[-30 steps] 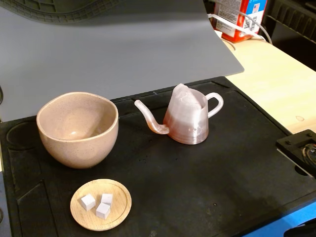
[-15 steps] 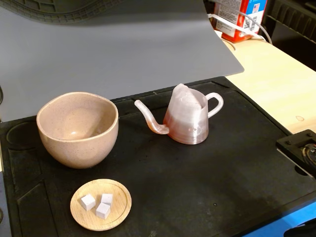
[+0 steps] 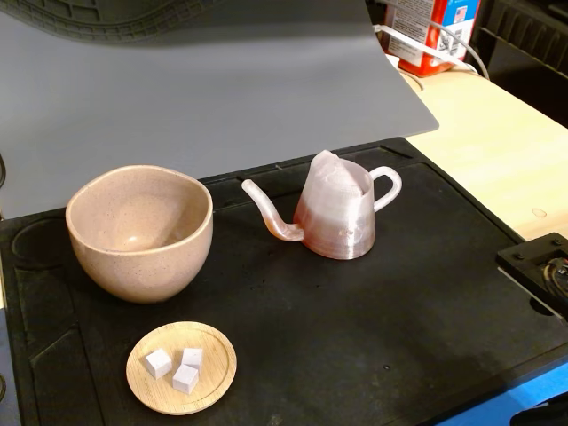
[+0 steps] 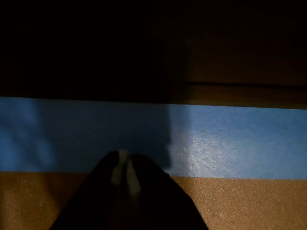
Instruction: Pick up a kettle and pour liquid into a cup.
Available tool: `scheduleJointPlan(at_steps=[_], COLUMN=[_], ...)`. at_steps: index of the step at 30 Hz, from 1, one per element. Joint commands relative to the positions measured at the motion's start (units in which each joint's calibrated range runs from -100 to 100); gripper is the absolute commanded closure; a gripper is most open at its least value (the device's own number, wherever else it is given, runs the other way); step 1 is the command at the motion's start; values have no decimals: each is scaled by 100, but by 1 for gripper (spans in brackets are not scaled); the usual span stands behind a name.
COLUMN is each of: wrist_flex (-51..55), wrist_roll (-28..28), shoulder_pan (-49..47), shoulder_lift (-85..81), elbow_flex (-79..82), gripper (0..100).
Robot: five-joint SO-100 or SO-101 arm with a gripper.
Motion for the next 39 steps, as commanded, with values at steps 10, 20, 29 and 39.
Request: scheduleJointPlan(at_steps=[10, 20, 29, 39], wrist_flex=[14, -46, -1464, -6592], wrist_roll=[18, 8, 13, 18], shoulder_pan=[-10, -2, 28, 43], shoulder_lift=[-9, -9, 179, 3600], elbow_flex=[11, 11, 20, -43], gripper=[99, 99, 99, 99])
